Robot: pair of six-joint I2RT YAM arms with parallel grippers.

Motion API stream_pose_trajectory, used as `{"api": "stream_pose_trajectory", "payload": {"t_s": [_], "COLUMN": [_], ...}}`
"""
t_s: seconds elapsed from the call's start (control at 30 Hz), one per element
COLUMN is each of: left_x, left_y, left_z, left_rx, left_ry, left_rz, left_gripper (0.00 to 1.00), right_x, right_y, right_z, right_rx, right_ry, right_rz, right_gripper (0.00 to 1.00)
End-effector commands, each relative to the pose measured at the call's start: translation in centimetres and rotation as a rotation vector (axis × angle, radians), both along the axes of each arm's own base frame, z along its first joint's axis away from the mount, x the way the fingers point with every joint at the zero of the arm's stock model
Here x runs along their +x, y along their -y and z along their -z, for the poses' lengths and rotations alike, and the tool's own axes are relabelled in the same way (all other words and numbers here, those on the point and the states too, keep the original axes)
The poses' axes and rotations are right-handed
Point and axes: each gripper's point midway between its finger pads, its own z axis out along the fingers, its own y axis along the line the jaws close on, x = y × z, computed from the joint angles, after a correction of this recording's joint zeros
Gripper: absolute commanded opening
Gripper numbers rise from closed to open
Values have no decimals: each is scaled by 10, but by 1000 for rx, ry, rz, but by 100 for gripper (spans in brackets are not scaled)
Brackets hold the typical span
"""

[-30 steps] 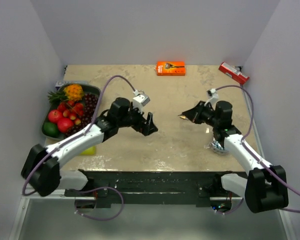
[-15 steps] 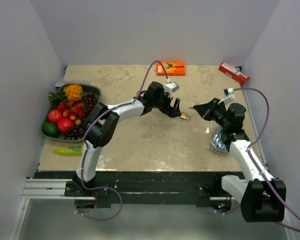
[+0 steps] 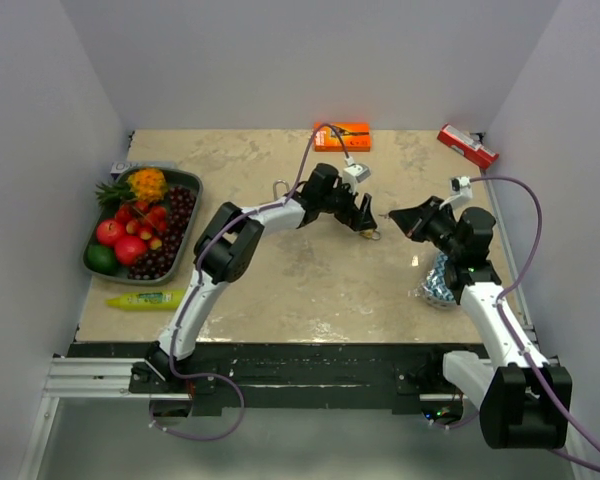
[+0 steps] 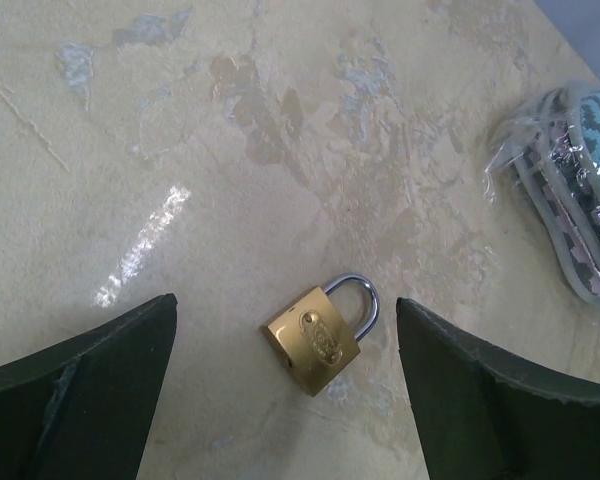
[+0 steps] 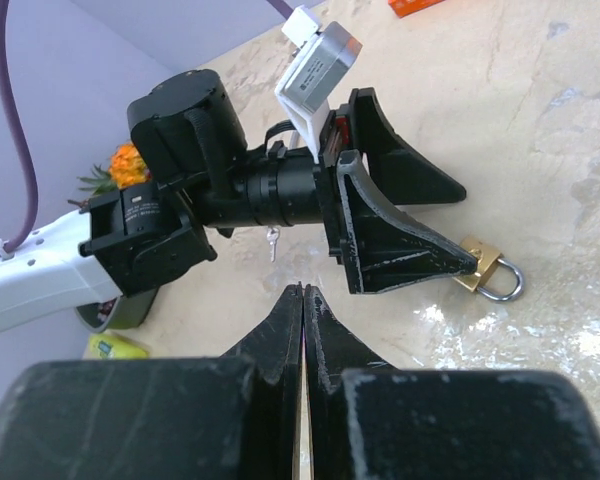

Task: Unlock with the key

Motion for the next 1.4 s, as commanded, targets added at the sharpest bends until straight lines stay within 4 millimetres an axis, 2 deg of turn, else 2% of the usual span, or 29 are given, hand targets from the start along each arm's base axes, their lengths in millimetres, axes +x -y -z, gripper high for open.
{"api": "stream_pose_trajectory", "payload": {"t_s": [0.0,0.13,0.17,0.23,0.27,0.3,0.37,0.43,0.47,0.5,0.53,0.57,0.6,0.63,0.7,0.8,0.9,0.93,0.97,1.03,1.07,1.23,1.33,1.37], "left_x": [-2,-14,-19,-31,-41,-45,-58,-65,-73,-72,-74,-81,-82,-92,-98,-110,-102,-94,-79,-67,-66,-67,-66,-65], "left_y": [18,20,17,17,13,14,12,12,7,8,6,0,1,-4,-3,-3,-3,-3,-11,-9,-13,-5,4,4], "left_z": [-10,5,15,14,24,17,23,14,21,8,7,14,0,7,-6,-10,-10,-11,-1,-2,9,14,10,16], "left_rx": [-87,-93,-80,-99,-91,-107,-100,-121,-115,-139,-143,-134,-160,-157,-184,-184,-143,-123,-53,-18,27,21,-12,-3], "left_ry": [-10,-40,-56,-59,-76,-58,-72,-52,-76,-47,-46,-71,-40,-65,-36,-30,-16,-10,-21,-48,-85,-189,-194,-200], "left_rz": [45,90,100,143,157,172,191,203,199,194,187,175,173,171,180,196,120,72,-36,-124,-170,-220,-203,-203], "left_gripper": [94,94,94,94,94,94,94,93,93,93,93,93,92,92,92,92,91,91,91,90,90,89,89,89], "right_x": [3,3,3,2,2,2,1,0,0,0,-1,-1,-2,-3,-3,-4,-5,-5,-5,-6,-6,-6,-5,-6], "right_y": [2,2,2,1,1,1,1,0,0,0,0,0,0,0,1,1,1,1,1,2,2,2,4,3], "right_z": [-20,-17,-17,-17,-17,-16,-15,-14,-13,-12,-13,-12,-11,-11,-9,-7,-7,-7,-7,-6,-7,-4,-3,-3], "right_rx": [-3,-3,-1,2,2,3,3,4,4,3,3,3,2,2,-2,-6,-10,-11,-12,-16,-18,-22,-28,-30], "right_ry": [55,46,45,43,43,42,39,34,30,29,32,27,25,25,23,16,13,16,14,12,13,7,4,5], "right_rz": [-8,-8,-8,-14,-12,-14,-17,-21,-20,-20,-20,-20,-22,-22,-19,-22,-21,-20,-18,-14,-16,-12,-8,-9], "right_gripper": [0,0,0,0,0,0,0,0,0,0,0,0,0,0,0,0,0,0,0,0,0,0,0,0]}}
